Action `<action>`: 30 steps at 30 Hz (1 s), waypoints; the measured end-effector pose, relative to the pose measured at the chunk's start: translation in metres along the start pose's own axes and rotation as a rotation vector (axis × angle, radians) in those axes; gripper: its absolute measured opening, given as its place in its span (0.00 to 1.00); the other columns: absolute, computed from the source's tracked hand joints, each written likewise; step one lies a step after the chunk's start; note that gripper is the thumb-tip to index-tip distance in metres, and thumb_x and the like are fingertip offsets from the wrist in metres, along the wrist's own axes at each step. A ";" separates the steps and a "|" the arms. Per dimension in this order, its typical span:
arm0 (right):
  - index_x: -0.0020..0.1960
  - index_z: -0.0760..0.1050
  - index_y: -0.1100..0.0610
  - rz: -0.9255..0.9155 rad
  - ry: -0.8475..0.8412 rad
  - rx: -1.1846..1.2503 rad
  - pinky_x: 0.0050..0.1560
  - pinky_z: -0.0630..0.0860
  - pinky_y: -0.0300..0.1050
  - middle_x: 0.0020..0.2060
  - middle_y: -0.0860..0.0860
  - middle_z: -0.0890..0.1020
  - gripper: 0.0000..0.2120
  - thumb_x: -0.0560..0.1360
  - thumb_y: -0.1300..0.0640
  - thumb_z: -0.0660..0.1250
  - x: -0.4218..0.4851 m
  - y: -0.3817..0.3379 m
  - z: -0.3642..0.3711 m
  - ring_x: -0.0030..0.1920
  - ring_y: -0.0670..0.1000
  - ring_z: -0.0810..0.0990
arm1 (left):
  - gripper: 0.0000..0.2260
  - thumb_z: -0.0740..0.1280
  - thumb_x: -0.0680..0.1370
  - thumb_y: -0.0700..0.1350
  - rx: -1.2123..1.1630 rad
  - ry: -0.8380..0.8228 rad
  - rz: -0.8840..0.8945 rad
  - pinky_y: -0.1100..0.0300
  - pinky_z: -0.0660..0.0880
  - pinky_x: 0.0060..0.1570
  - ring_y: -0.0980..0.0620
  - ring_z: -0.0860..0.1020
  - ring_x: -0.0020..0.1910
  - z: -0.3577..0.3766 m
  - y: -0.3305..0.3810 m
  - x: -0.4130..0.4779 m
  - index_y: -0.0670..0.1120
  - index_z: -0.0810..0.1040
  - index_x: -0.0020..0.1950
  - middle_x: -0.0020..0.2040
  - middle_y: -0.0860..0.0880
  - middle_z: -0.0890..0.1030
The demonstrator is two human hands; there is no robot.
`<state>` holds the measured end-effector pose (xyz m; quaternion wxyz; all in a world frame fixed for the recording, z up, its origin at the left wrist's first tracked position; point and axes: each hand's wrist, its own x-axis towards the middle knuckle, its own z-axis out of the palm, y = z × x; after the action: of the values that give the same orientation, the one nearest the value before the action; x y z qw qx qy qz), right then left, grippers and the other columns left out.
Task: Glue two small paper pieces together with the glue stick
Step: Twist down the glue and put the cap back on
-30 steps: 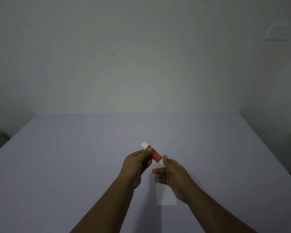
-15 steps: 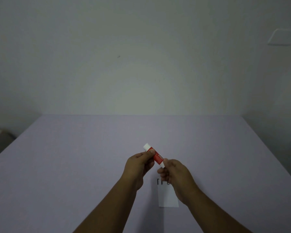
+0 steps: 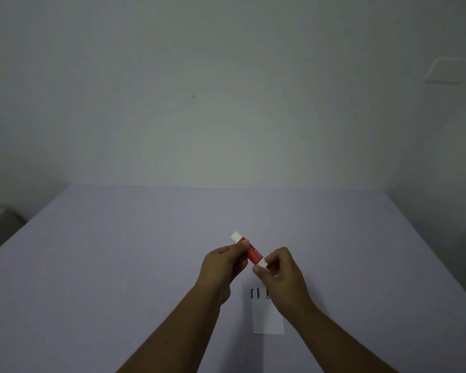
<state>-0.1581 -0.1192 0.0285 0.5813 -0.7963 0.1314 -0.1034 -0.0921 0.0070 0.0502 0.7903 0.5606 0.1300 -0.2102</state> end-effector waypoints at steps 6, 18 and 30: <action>0.52 0.73 0.54 0.279 -0.116 0.374 0.41 0.78 0.43 0.44 0.56 0.84 0.10 0.77 0.49 0.62 0.001 -0.008 -0.003 0.40 0.51 0.80 | 0.07 0.74 0.70 0.45 0.009 0.025 0.011 0.67 0.78 0.32 0.48 0.83 0.44 -0.001 0.001 0.002 0.43 0.81 0.43 0.39 0.46 0.85; 0.50 0.75 0.51 0.290 -0.142 0.327 0.39 0.78 0.40 0.39 0.51 0.85 0.09 0.77 0.48 0.61 0.007 -0.010 -0.003 0.39 0.50 0.81 | 0.11 0.73 0.71 0.50 0.151 0.045 0.014 0.61 0.72 0.38 0.51 0.77 0.47 0.001 0.000 0.006 0.45 0.81 0.48 0.44 0.49 0.83; 0.50 0.73 0.50 0.185 -0.080 0.281 0.40 0.75 0.39 0.39 0.49 0.84 0.06 0.77 0.49 0.62 0.014 -0.004 0.000 0.42 0.50 0.81 | 0.16 0.73 0.72 0.50 0.167 0.080 0.021 0.60 0.74 0.39 0.51 0.77 0.46 0.007 0.006 0.011 0.42 0.79 0.54 0.43 0.49 0.82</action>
<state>-0.1448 -0.1228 0.0327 0.6987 -0.6953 0.1649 -0.0349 -0.0800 -0.0002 0.0525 0.7372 0.6339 0.1374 -0.1893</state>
